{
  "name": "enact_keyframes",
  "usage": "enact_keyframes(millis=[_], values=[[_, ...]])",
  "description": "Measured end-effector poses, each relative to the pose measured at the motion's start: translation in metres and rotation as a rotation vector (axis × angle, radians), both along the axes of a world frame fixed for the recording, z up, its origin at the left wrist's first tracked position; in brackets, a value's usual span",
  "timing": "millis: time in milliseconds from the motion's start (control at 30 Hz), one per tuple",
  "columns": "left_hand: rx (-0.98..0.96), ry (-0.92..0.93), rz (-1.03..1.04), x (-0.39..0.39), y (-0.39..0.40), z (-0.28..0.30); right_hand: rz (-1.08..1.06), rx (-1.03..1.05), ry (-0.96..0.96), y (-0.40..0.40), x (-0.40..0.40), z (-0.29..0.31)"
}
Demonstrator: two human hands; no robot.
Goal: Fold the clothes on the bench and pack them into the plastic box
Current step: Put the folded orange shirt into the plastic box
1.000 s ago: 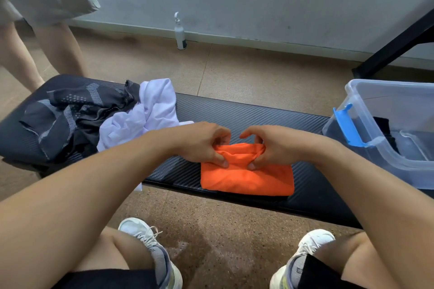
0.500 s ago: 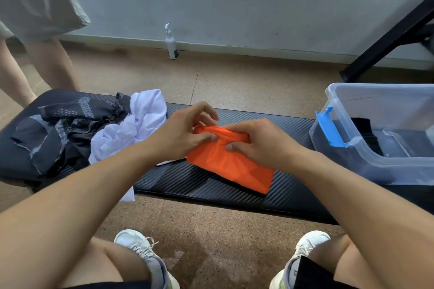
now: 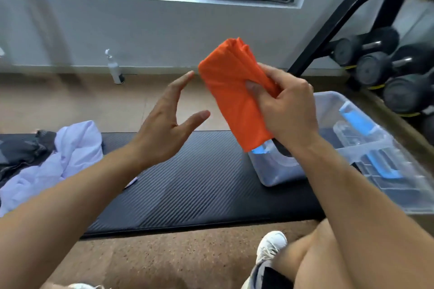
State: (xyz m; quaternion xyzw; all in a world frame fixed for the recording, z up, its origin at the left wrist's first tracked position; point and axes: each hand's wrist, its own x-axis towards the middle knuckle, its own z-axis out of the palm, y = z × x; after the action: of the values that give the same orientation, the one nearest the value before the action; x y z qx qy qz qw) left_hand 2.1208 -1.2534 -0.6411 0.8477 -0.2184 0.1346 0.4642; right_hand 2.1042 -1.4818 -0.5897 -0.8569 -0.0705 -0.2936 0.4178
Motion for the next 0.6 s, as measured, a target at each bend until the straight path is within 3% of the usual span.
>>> enact_keyframes(millis=[100,267,467,600], values=[[0.109,0.018,-0.089,0.002,-0.048,0.010,-0.170,0.018,0.013,-0.053,0.002,0.013],[0.233,-0.022,-0.141,0.019,-0.127,0.016,-0.374,-0.154,0.303,-0.119,0.006,0.004],[0.574,0.102,-0.075,0.054,-0.185,0.001,-0.418,-0.254,0.759,-0.158,0.013,-0.012],[0.681,0.153,-0.079,0.060,-0.191,-0.008,-0.419,-0.466,0.939,-0.168,0.031,-0.020]])
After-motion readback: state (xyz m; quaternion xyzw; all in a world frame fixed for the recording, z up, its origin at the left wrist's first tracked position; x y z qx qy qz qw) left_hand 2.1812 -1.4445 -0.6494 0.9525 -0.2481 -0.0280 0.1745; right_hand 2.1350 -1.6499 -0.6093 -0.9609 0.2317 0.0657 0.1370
